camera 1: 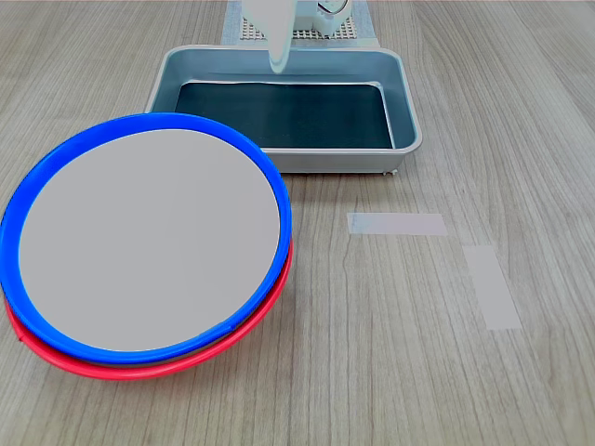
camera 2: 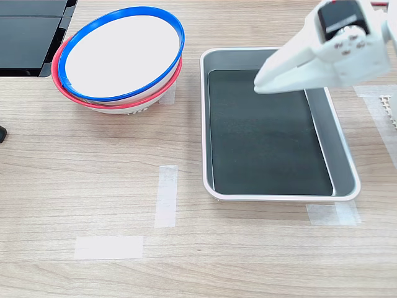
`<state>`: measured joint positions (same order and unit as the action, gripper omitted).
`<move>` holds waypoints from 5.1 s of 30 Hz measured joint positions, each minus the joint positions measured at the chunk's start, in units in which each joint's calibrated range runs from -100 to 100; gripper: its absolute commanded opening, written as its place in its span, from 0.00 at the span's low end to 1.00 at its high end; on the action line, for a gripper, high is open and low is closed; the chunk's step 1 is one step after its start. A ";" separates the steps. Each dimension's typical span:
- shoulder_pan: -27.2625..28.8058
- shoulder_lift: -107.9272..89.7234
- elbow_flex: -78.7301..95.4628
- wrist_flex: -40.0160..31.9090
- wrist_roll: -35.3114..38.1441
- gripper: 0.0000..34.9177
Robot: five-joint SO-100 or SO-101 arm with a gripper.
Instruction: Lift the stacked dish and set it down on the table.
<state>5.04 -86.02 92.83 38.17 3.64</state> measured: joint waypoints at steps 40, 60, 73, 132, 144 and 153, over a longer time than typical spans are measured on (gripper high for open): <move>8.94 80.90 -59.80 -4.16 7.62 0.00; 3.36 76.81 -68.69 4.24 6.40 0.00; -13.81 78.86 -71.32 6.61 5.13 0.00; -8.94 65.30 -59.26 14.11 8.69 0.00; -2.21 23.53 -7.35 -29.20 0.34 0.00; -0.09 -1.11 7.17 -11.50 -3.61 0.00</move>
<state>4.96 -87.13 100.00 26.67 0.02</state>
